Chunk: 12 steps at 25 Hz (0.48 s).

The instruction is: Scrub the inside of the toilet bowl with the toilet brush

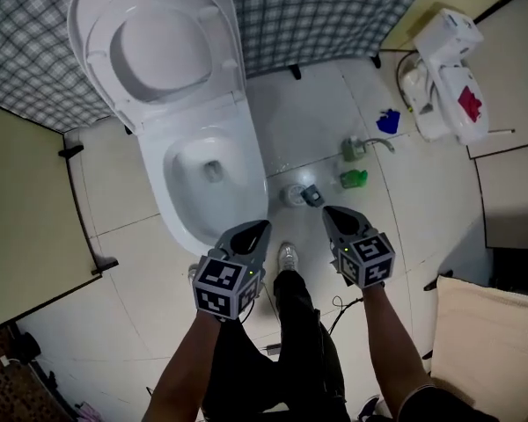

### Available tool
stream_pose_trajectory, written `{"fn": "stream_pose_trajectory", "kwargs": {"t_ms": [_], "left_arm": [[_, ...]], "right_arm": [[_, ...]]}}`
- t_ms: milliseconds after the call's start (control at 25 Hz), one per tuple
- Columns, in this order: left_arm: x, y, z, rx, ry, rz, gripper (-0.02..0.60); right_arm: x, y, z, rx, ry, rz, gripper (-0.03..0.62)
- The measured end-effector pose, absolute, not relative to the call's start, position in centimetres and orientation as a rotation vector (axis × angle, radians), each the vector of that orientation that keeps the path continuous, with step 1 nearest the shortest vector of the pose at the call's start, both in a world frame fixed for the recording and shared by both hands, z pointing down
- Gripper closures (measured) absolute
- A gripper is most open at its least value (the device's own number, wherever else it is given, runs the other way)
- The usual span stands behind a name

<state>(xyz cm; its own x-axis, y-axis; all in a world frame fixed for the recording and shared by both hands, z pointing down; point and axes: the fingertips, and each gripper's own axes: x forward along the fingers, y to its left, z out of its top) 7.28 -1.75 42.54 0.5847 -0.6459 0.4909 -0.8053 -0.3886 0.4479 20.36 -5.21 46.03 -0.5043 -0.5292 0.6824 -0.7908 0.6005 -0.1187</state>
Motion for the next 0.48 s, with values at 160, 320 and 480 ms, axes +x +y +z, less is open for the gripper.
{"fn": "stream_pose_trajectory", "kwargs": {"t_ms": [160,320,480], "left_arm": [[9.3,-2.8,47.6,2.134,-1.121,0.329,0.572],[11.3,-3.4,51.9,2.119,-1.098,0.330,0.572],[12.7,-3.5,54.9,2.110,-1.084,0.330,0.572]], "right_arm": [[23.3,-5.8,52.7,1.080,-2.115,0.599,0.569],[24.9,-7.2,58.7,1.086,-2.083,0.635,0.565],[25.1,-8.2,63.6,1.024,-2.049,0.689,0.336]]}}
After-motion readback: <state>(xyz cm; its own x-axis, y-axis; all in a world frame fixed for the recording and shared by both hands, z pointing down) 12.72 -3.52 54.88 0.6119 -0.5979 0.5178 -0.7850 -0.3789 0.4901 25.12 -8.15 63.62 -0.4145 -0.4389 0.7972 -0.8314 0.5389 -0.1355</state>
